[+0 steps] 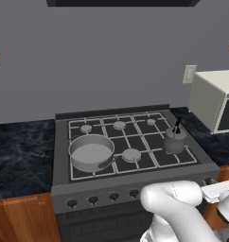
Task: Pick the kettle from the counter and place it on a stove burner. Then turn the burner on.
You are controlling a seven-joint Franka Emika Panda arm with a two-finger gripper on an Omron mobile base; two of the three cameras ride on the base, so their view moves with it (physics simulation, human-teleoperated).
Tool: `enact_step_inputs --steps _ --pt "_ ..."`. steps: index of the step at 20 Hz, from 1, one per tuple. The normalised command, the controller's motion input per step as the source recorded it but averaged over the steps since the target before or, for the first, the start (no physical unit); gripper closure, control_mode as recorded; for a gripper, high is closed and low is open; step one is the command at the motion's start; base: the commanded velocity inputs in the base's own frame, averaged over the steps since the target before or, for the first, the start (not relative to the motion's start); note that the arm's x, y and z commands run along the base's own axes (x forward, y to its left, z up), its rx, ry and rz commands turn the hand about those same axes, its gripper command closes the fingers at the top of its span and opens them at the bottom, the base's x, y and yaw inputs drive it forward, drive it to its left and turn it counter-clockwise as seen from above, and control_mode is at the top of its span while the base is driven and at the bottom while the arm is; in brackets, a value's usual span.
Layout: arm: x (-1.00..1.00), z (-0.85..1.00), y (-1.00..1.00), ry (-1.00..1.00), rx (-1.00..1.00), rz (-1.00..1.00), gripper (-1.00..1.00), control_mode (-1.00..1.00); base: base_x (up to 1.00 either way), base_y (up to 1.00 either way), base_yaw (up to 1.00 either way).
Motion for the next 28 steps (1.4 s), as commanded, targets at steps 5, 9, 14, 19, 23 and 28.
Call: enact_step_inputs --steps 5,9,14,19,23,28 --pt "0.19 -0.34 0.00 0.05 0.00 -0.02 1.00 -1.00 0.00 0.00 0.00" --pt "0.10 -0.35 0.00 0.03 0.00 -0.01 1.00 -1.00 0.00 0.00 0.00" --pt "0.00 -0.05 0.00 0.00 0.00 0.00 1.00 -1.00 0.00 0.00 0.00" --pt "0.00 0.00 0.00 0.00 0.00 0.00 1.00 -1.00 0.00 0.00 0.00" --pt "0.00 0.00 0.06 0.00 0.00 0.05 1.00 -1.00 0.00 0.00 0.00" --pt "0.00 -0.10 0.03 0.00 -0.09 0.10 1.00 -1.00 0.00 0.00 0.00"
